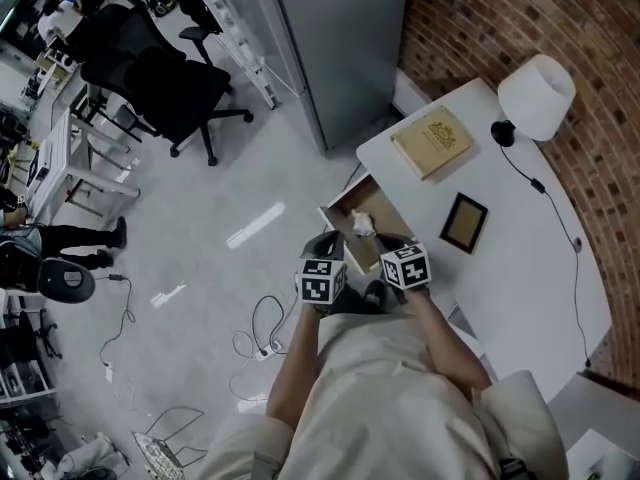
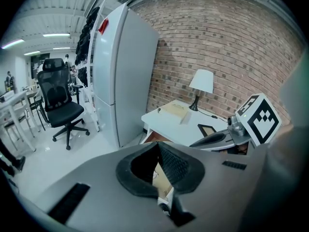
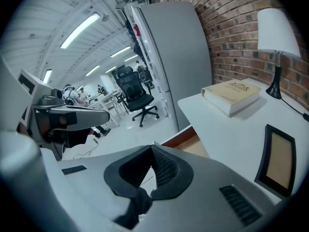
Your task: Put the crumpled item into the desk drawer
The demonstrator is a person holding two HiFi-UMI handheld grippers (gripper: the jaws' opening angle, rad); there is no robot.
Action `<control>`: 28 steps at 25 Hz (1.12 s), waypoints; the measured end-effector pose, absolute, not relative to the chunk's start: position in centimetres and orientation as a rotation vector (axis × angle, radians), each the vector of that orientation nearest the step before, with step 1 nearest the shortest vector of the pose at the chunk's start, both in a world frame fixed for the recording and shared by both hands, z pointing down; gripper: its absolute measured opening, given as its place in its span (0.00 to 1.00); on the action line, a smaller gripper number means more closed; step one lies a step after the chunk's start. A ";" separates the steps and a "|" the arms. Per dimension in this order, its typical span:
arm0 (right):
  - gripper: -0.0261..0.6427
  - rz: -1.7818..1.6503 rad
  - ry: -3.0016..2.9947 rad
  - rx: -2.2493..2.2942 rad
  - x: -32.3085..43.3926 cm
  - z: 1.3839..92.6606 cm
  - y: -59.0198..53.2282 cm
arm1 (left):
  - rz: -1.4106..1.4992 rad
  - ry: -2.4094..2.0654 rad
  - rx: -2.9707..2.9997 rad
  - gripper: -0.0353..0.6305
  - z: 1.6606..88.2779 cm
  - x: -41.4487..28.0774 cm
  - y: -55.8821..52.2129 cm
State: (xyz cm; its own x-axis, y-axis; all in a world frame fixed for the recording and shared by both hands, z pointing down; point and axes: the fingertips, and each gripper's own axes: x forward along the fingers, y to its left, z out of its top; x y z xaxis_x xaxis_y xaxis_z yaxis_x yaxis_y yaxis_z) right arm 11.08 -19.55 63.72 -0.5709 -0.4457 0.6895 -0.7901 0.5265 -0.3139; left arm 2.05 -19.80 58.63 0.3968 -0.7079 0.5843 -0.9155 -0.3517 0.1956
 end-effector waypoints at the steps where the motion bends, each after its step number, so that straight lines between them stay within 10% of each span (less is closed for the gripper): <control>1: 0.08 0.839 -2.228 0.999 11.0 63.7 -19.5 | 0.555 -1.386 2.161 0.08 58.7 1.9 -19.8; 28: 0.08 0.781 -2.240 1.024 11.9 63.3 -19.6 | 0.558 -1.360 2.168 0.08 58.5 2.8 -18.8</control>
State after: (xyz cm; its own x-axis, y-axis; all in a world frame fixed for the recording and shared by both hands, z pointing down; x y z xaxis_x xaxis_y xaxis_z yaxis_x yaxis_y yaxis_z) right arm 11.93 -19.62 63.32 -0.5577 -0.4754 0.6804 -0.7953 0.5407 -0.2741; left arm 2.84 -18.75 58.48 0.4119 -0.6961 0.5880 -0.9085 -0.3634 0.2062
